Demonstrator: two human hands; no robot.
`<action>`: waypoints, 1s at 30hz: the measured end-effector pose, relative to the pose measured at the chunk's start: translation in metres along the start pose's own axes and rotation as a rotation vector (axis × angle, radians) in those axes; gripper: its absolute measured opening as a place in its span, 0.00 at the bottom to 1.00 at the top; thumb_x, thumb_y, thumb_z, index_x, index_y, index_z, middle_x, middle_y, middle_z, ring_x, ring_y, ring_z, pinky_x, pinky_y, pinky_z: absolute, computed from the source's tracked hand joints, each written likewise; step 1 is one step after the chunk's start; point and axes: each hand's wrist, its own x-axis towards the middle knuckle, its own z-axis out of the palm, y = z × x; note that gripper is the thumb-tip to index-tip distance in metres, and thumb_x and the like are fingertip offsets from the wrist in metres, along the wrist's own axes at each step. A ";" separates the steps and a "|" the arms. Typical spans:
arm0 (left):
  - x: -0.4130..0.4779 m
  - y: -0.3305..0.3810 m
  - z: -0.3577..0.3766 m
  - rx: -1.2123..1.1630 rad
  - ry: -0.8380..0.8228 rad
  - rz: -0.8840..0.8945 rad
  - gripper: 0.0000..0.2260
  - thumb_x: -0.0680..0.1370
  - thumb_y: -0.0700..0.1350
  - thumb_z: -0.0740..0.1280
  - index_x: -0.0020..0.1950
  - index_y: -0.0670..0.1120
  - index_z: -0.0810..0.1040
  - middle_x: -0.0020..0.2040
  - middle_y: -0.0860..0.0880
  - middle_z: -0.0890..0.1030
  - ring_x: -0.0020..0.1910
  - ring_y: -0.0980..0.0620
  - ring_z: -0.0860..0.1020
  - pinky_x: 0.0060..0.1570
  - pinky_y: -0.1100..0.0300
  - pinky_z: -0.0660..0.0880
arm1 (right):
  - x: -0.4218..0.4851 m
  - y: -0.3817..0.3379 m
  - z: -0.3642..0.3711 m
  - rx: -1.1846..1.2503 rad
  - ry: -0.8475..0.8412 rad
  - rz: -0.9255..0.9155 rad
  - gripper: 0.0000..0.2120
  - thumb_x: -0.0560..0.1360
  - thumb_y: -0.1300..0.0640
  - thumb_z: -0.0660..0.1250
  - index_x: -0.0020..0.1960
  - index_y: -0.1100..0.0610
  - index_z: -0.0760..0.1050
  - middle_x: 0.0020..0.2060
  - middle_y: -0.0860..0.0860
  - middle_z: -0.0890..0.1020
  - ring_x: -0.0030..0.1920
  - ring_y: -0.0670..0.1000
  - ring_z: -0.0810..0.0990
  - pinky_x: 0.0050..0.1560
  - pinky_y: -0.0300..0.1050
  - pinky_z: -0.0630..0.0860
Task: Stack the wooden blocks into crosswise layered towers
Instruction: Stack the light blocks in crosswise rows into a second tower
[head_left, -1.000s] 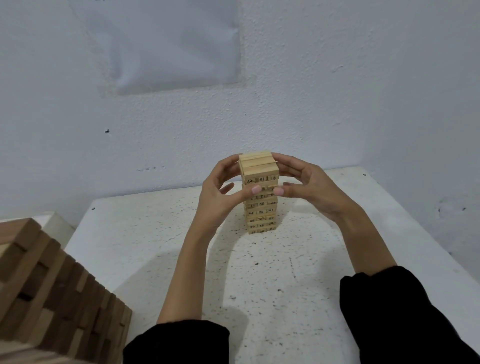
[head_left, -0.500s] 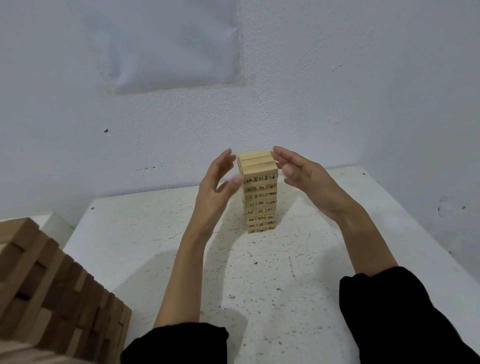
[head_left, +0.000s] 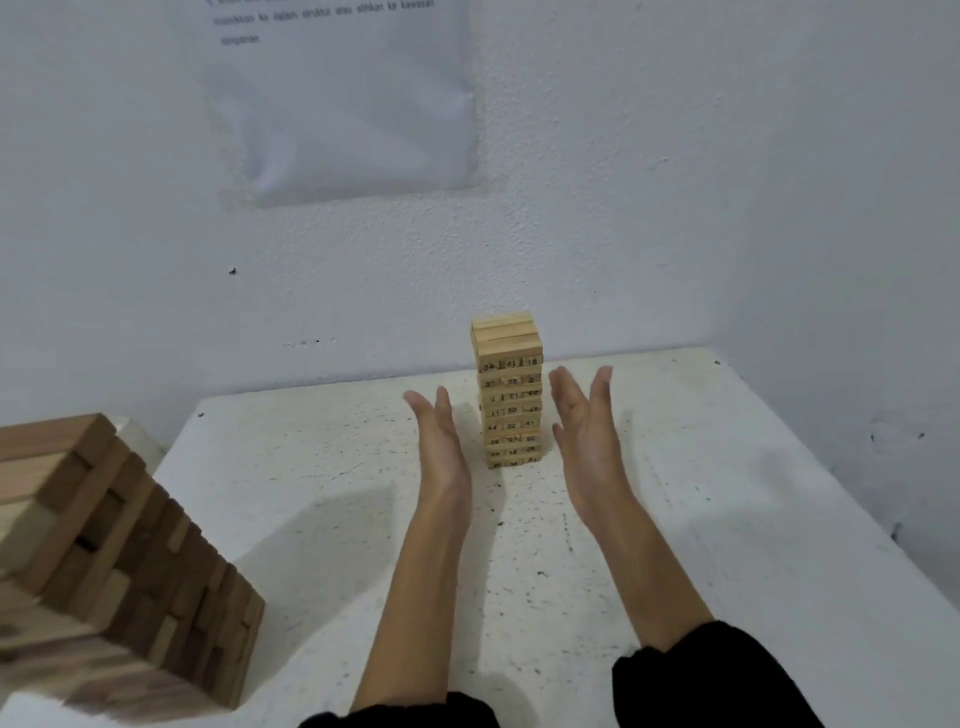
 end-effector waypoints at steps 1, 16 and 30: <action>0.000 -0.006 0.000 -0.030 -0.009 -0.026 0.33 0.77 0.66 0.36 0.77 0.52 0.54 0.78 0.53 0.52 0.77 0.54 0.48 0.74 0.51 0.43 | -0.002 0.009 0.000 0.016 -0.003 0.026 0.43 0.66 0.29 0.41 0.75 0.50 0.57 0.74 0.45 0.60 0.75 0.47 0.55 0.75 0.55 0.46; 0.004 -0.021 0.013 -0.097 -0.128 0.068 0.41 0.71 0.71 0.36 0.76 0.50 0.59 0.72 0.46 0.69 0.71 0.49 0.66 0.74 0.47 0.56 | -0.005 0.023 0.010 0.046 -0.071 -0.023 0.43 0.67 0.28 0.41 0.74 0.49 0.60 0.68 0.48 0.72 0.69 0.46 0.68 0.74 0.54 0.57; 0.006 -0.025 0.013 -0.113 -0.155 0.072 0.42 0.68 0.72 0.40 0.77 0.52 0.56 0.74 0.47 0.65 0.74 0.50 0.62 0.74 0.48 0.54 | -0.009 0.025 0.016 0.047 -0.031 -0.013 0.37 0.70 0.33 0.40 0.75 0.47 0.57 0.69 0.45 0.70 0.68 0.43 0.66 0.74 0.49 0.55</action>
